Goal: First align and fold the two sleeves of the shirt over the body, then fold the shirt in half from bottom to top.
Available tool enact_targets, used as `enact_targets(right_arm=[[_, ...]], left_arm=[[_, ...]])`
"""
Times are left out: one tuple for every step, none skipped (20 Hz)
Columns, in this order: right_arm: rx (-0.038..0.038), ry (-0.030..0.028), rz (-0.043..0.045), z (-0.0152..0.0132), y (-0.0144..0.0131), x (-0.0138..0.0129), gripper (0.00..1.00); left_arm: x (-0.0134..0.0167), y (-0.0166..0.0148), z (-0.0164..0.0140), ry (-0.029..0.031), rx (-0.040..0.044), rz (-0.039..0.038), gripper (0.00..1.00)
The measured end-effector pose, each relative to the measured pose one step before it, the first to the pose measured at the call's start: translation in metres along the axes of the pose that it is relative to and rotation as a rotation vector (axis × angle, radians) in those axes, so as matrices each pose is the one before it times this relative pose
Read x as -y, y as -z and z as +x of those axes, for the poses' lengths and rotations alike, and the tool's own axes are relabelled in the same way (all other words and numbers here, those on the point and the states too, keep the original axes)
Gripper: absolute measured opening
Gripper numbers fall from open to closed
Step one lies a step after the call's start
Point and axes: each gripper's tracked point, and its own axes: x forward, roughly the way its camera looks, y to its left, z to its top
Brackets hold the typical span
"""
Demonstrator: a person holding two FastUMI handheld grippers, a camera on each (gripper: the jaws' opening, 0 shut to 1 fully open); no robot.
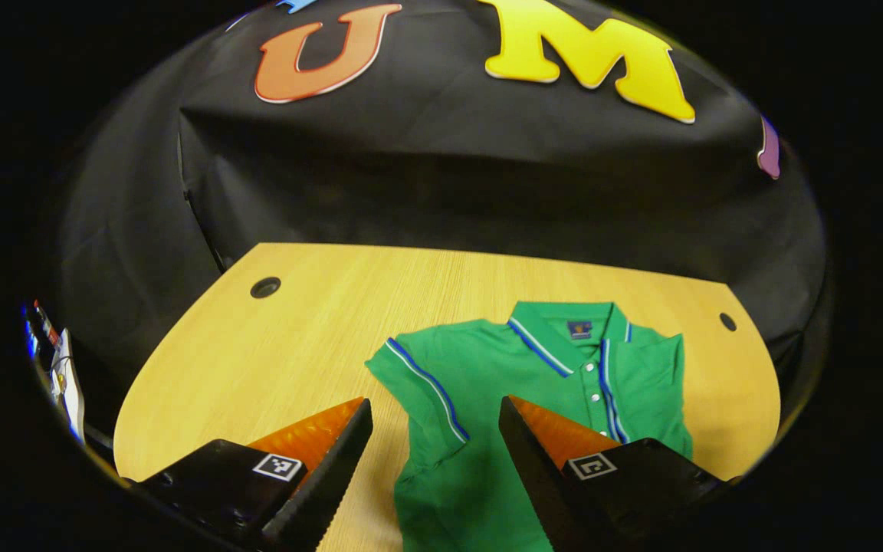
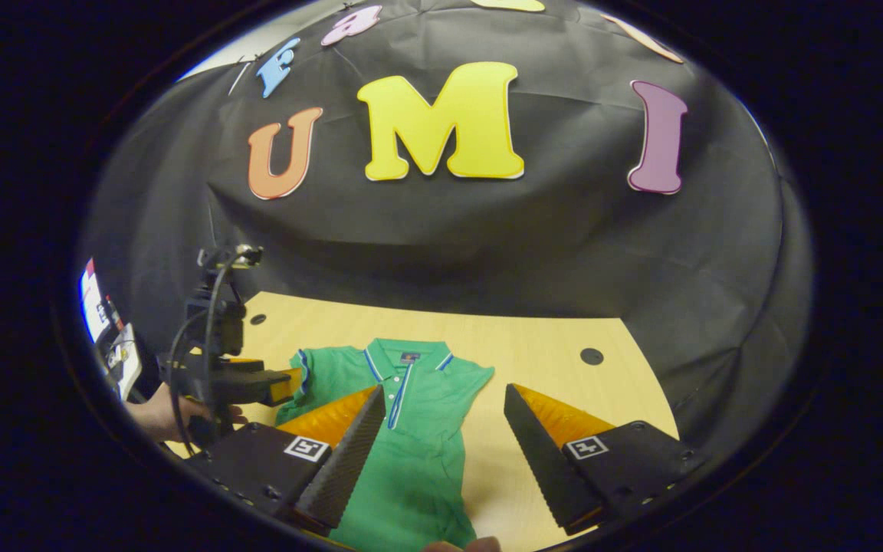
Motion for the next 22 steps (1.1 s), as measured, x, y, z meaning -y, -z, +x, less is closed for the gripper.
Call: enact_targets(right_arm=[[-0.01415,-0.00954,0.00469,0.0011,0.00504,-0.00042,0.96],[-0.01629,-0.00515,0.00119,0.00141,0.00553,-0.00132,0.96],[-0.0109,-0.00449,-0.00309,0.00132,0.00441,0.00003,0.96],[-0.00878,-0.00452,-0.00277,0.00138,0.00221,-0.00067,0.96],[-0.00383,-0.00696,-0.00223,0.00052,0.00153,-0.00135,0.96],[-0.0039,-0.01005,-0.00445,0.00113,0.00107,-0.00257,0.96],[-0.0131,-0.01383,-0.00738,0.00139,0.00449,-0.00344,0.96],[-0.01519,-0.01155,-0.00188,0.00132,0.00383,-0.00311,0.96],[-0.00308,-0.01431,0.00366,0.00122,0.00042,-0.00402,0.96],[0.00024,-0.0084,0.00176,0.00125,-0.00023,-0.00319,0.92],[0.003,-0.00445,-0.00151,0.00035,-0.00011,-0.00201,0.92],[-0.00072,-0.00797,0.00288,0.00105,-0.00032,-0.00236,0.96],[-0.00695,-0.02156,0.01721,-0.00068,0.00281,-0.00647,0.96],[-0.01117,-0.01512,0.02683,-0.00038,0.00211,-0.00458,0.96],[-0.00983,-0.00892,0.02614,0.00111,0.00229,-0.0015,0.92],[-0.00506,-0.00256,0.0171,0.00088,0.00065,-0.00112,0.96],[-0.00505,-0.00408,0.01172,0.00059,0.00156,-0.00104,0.96],[-0.0067,-0.01359,0.01323,0.00015,0.00177,-0.0033,0.96],[-0.00159,-0.01113,0.0083,0.00015,0.00107,-0.004,0.96],[-0.00006,-0.00442,-0.00033,0.00012,-0.00075,-0.00162,0.96],[0.00279,0.00111,-0.00643,-0.0012,-0.00001,-0.00055,0.96],[0.00279,-0.00383,-0.0024,0.00019,-0.00145,-0.00184,0.96]], left_arm=[[-0.00223,0.00665,0.01071,-0.01307,-0.02553,0.00807,1.0],[-0.00191,0.00531,0.00925,-0.01006,-0.02044,0.00979,1.0],[-0.00089,0.00463,0.00874,-0.01119,-0.01832,0.00953,1.0],[-0.00089,0.00535,0.00717,-0.00958,-0.01622,0.0038,1.0],[-0.00194,0.00463,0.00582,-0.01155,-0.01466,-0.00854,1.0],[0.00086,0.00298,0.0048,0.00029,-0.00945,-0.01038,1.0],[0.0005,0.00277,0.00241,0.00183,-0.01109,-0.00174,1.0],[-0.00084,0.00259,0.002,0.0036,-0.00584,0.00052,1.0],[-0.00002,-0.00155,0.00014,0.00718,0.00493,-0.00347,1.0],[-0.00252,-0.00158,0.00025,0.00033,0.00787,0.00041,1.0],[-0.0025,-0.00217,0.00045,0.00112,0.01066,0.0018,0.93],[-0.00402,-0.00113,0.00036,-0.0022,0.00509,0.0041,0.87],[-0.00484,0.00138,0.00116,-0.0101,-0.00922,0.0061,0.75],[-0.00335,0.00324,0.00008,-0.00452,-0.00999,0.00214,0.69],[-0.00064,-0.00056,-0.00114,0.01381,0.0028,-0.0121,0.57],[-0.0039,-0.00108,-0.00071,0.00632,0.0096,-0.01919,0.52],[-0.00079,-0.00145,-0.00059,0.01873,0.00518,-0.02118,0.43],[-0.00396,0.00105,-0.00042,0.00743,0.00155,-0.01275,0.4],[-0.00503,-0.0013,-0.00056,0.00214,0.00416,-0.01127,0.24],[0.00161,-0.00313,-0.00156,0.02384,0.01333,-0.01606,0.16],[0.00002,-0.00703,-0.00399,0.01525,0.02111,-0.00936,0.09],[-0.00021,-0.00797,-0.00426,0.01265,0.02936,-0.00481,0.08]])
